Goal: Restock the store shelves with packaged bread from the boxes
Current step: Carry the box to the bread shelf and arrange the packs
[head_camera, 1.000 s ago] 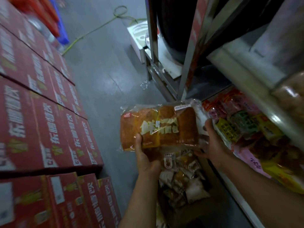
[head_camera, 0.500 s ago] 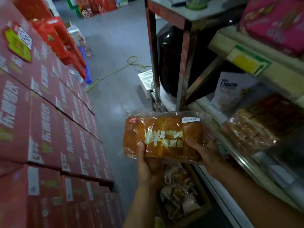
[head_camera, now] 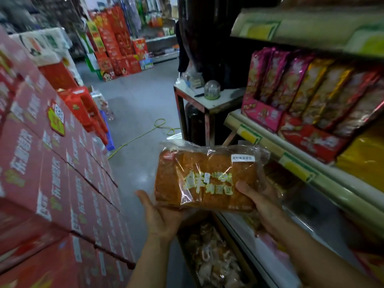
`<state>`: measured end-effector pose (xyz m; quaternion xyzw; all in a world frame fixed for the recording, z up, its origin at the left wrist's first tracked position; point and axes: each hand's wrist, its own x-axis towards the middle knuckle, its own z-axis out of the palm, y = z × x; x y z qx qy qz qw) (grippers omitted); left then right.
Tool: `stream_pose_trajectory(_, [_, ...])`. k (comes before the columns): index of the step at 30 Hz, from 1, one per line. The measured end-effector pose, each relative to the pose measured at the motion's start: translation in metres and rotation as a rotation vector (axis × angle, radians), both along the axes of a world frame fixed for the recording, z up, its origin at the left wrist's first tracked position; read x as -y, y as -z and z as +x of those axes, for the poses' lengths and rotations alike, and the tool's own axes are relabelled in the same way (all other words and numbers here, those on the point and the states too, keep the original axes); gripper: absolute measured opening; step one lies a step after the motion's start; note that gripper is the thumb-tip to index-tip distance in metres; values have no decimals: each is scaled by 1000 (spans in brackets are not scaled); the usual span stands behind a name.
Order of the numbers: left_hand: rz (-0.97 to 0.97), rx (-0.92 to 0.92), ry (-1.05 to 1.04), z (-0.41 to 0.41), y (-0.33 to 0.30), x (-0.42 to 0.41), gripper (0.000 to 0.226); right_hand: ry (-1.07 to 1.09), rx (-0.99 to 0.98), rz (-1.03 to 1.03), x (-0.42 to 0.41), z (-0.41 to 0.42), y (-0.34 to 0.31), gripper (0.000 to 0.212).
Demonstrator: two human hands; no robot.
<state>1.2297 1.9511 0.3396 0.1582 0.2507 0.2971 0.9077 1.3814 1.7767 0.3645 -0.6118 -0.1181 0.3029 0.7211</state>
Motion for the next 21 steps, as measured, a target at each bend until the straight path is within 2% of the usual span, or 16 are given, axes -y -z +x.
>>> stream_pose_trajectory(3, [83, -8, 76, -13, -30, 9, 88, 8, 34, 33, 23, -14, -29, 81])
stream_pose_trajectory(7, [255, -131, 227, -32, -69, 24, 74, 74, 122, 22, 62, -37, -65, 101])
stream_pose_trajectory(10, [457, -204, 363, -45, -96, 40, 95, 142, 157, 18, 98, -51, -89, 104])
stream_pose_trajectory(14, [719, -252, 520, -50, -133, 69, 106, 215, 182, -10, 150, -74, -121, 90])
stream_pose_trajectory(17, [823, -294, 582, -43, -152, 95, 119, 287, 212, -13, 192, -89, -144, 76])
stream_pose_trajectory(21, [945, -237, 644, -26, -177, 136, 114, 392, 271, -35, 246, -104, -170, 93])
